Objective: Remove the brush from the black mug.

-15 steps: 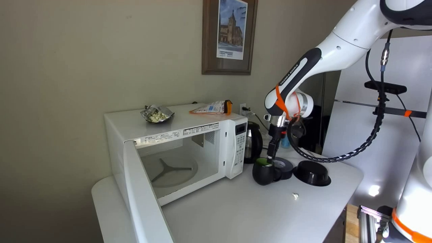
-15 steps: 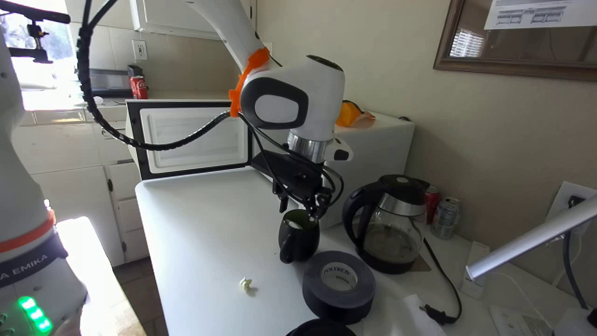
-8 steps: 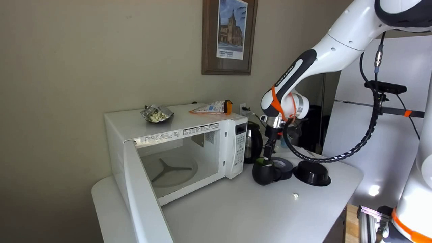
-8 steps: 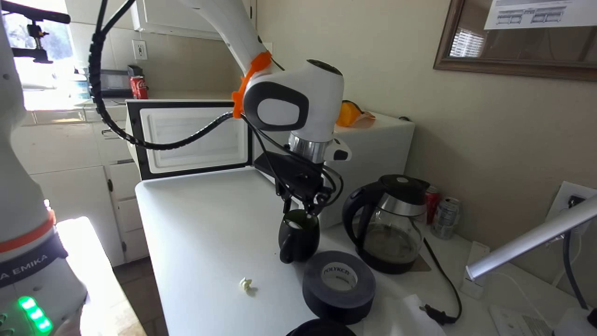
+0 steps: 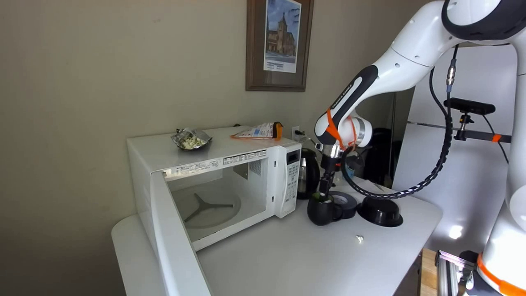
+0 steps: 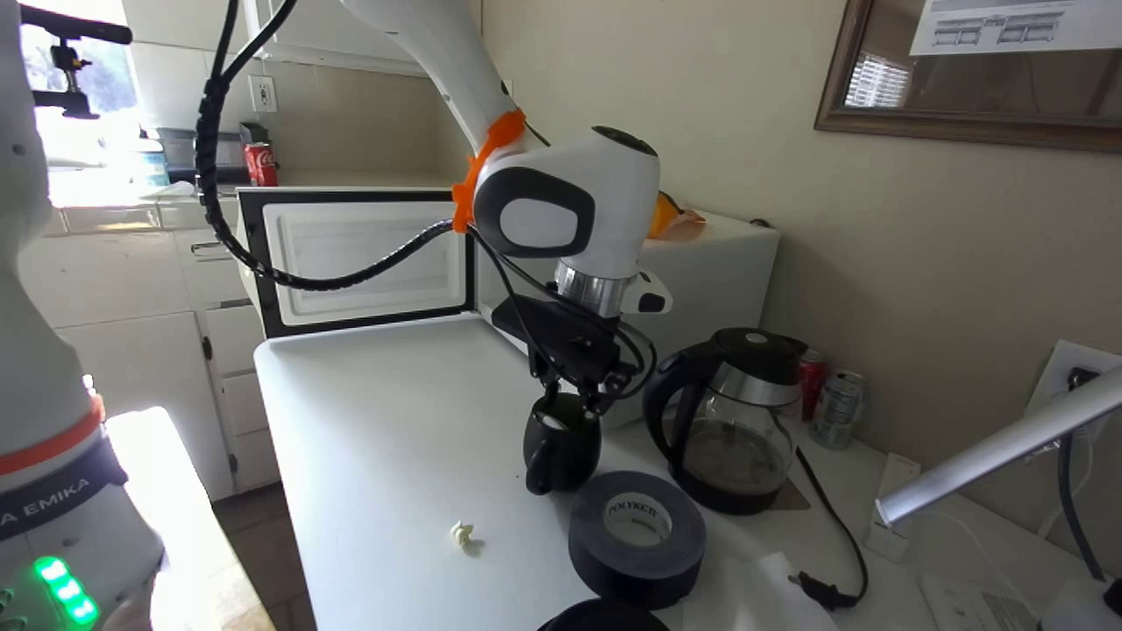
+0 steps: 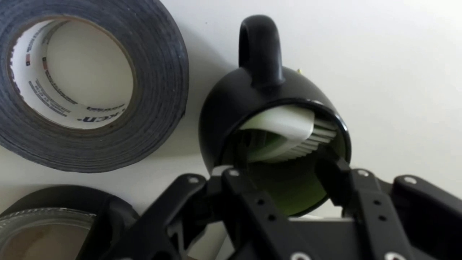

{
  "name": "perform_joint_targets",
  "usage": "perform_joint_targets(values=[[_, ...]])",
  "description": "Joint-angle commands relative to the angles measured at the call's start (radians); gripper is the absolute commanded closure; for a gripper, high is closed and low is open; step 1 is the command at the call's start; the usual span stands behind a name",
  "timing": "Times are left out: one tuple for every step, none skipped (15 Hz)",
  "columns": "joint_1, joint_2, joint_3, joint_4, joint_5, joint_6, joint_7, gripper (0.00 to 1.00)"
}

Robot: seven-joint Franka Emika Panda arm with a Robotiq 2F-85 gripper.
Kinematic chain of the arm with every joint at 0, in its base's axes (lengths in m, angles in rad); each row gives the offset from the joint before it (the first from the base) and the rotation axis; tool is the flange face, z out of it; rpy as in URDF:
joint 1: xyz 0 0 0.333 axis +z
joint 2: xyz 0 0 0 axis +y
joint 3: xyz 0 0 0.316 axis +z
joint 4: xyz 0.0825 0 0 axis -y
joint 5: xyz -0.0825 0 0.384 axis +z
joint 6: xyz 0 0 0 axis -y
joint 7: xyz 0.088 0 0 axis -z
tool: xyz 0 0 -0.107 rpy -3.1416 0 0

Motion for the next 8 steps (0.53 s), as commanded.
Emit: perform_joint_targets(values=[[-0.016, 0.035, 0.031, 0.010, 0.007, 0.021, -0.016, 0.47], [-0.015, 0.040, 0.033, 0.012, -0.002, 0.018, -0.009, 0.48], [-0.011, 0.046, 0.030, 0.016, -0.028, 0.007, 0.009, 0.48], [-0.008, 0.050, 0.024, 0.020, -0.058, -0.009, 0.029, 0.47], [-0.004, 0.053, 0.015, 0.023, -0.092, -0.018, 0.058, 0.45], [-0.002, 0.058, 0.010, 0.025, -0.118, -0.019, 0.080, 0.45], [0.001, 0.062, 0.006, 0.028, -0.151, -0.020, 0.111, 0.44], [0.003, 0.067, 0.004, 0.031, -0.180, -0.022, 0.139, 0.50]])
